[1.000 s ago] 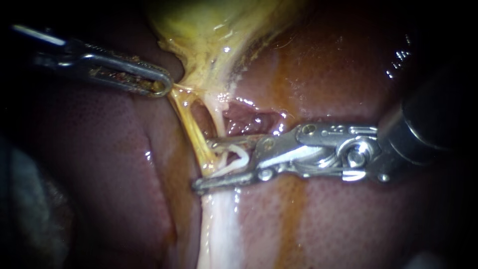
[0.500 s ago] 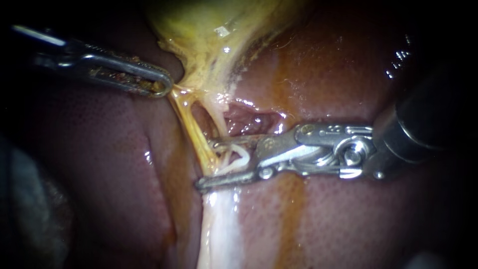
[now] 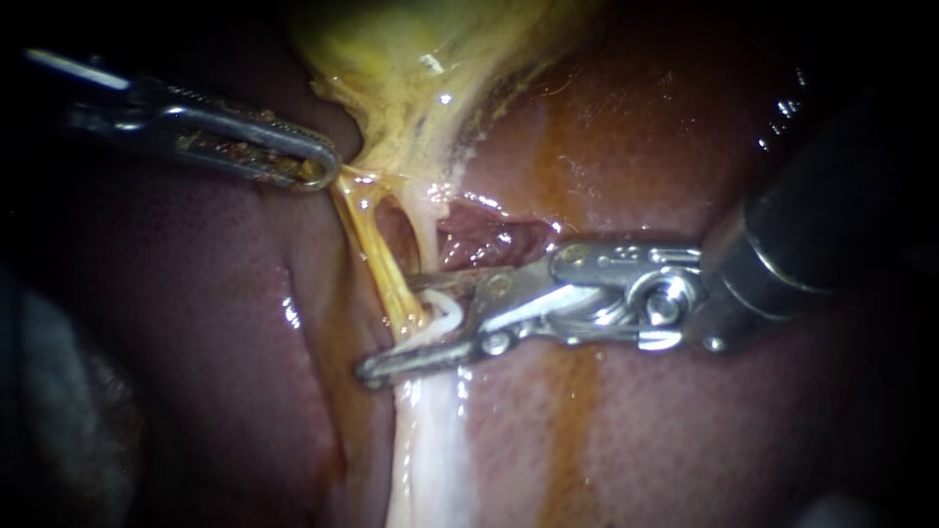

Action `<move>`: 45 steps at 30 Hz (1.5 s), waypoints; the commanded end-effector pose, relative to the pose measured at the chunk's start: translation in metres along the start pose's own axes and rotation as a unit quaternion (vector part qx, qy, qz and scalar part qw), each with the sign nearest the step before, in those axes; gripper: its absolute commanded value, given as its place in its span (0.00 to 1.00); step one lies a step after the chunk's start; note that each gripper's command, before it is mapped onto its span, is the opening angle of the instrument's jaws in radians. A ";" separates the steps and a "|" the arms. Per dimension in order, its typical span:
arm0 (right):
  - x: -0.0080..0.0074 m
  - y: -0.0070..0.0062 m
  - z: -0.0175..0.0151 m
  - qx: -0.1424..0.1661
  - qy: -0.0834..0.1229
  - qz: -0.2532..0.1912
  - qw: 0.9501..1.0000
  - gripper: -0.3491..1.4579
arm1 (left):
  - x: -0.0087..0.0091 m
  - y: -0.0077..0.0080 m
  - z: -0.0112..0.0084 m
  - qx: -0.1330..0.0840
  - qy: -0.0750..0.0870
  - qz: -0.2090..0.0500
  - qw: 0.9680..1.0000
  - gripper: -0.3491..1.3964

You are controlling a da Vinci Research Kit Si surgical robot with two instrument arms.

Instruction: Clipping first clip left tube

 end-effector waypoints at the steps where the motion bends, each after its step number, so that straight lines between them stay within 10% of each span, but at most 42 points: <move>1: 0.0000 0.0001 0.0003 0.001 0.000 -0.001 1.000 0.46 | 0.0000 0.0000 0.0000 0.000 0.000 0.000 1.000 0.00; 16: 0.0003 0.0002 0.0022 0.017 0.008 -0.008 1.000 0.46 | 0.0001 0.0000 0.0001 0.000 0.000 0.000 1.000 0.00; 33: 0.0025 -0.0060 0.0027 0.094 0.041 -0.023 0.994 0.46 | 0.0001 -0.0002 0.0001 0.000 0.000 0.000 1.000 0.00; 45: 0.0035 -0.0064 0.0022 0.099 0.048 -0.021 0.994 0.45 | 0.0001 -0.0004 0.0002 0.000 0.000 0.000 1.000 0.00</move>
